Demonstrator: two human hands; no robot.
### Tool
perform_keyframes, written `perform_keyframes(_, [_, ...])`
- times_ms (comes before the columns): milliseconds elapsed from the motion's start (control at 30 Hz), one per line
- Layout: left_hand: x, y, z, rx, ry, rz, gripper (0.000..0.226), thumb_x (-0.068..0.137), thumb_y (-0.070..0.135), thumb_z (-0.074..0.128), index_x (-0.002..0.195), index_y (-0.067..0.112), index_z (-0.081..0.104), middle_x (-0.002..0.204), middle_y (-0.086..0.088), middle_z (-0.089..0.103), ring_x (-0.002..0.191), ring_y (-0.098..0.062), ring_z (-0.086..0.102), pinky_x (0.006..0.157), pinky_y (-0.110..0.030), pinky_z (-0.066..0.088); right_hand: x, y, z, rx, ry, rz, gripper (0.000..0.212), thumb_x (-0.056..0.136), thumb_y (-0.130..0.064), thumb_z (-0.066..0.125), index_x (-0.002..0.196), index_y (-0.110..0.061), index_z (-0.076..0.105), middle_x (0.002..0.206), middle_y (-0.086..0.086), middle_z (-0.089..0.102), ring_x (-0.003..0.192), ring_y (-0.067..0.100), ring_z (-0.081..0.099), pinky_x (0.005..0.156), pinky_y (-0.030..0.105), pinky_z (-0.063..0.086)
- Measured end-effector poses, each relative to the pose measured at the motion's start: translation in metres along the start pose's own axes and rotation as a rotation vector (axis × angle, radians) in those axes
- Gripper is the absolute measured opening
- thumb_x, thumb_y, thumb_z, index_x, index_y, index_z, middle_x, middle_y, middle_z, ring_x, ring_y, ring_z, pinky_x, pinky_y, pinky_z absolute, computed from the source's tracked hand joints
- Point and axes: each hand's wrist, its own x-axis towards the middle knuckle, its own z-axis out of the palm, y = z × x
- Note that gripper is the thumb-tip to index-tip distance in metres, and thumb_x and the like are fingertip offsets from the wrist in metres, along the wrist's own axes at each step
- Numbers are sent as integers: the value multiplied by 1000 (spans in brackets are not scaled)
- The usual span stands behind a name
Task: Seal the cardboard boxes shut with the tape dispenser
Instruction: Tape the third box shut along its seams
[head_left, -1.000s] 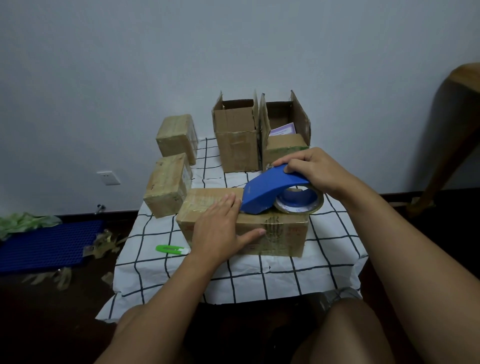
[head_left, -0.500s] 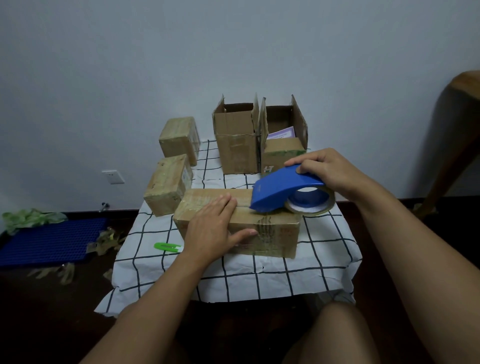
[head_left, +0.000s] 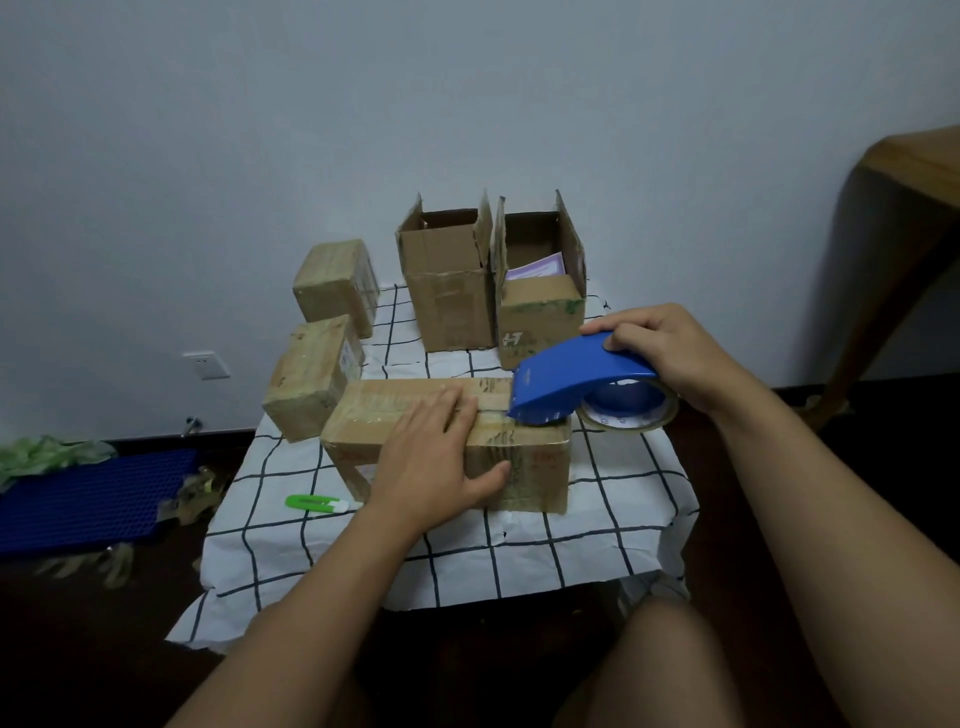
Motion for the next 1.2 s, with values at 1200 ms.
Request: perform_keyframes(1200, [20,55,22,29,-4,-101,102,77,91,5,154,27,23,159,-8,28,147,-21,24,115,-36,25,-23,37,-32,132,60,36,31,75,-27,54,85,-39,80,104,-12,75,92,5,64,73,11,47])
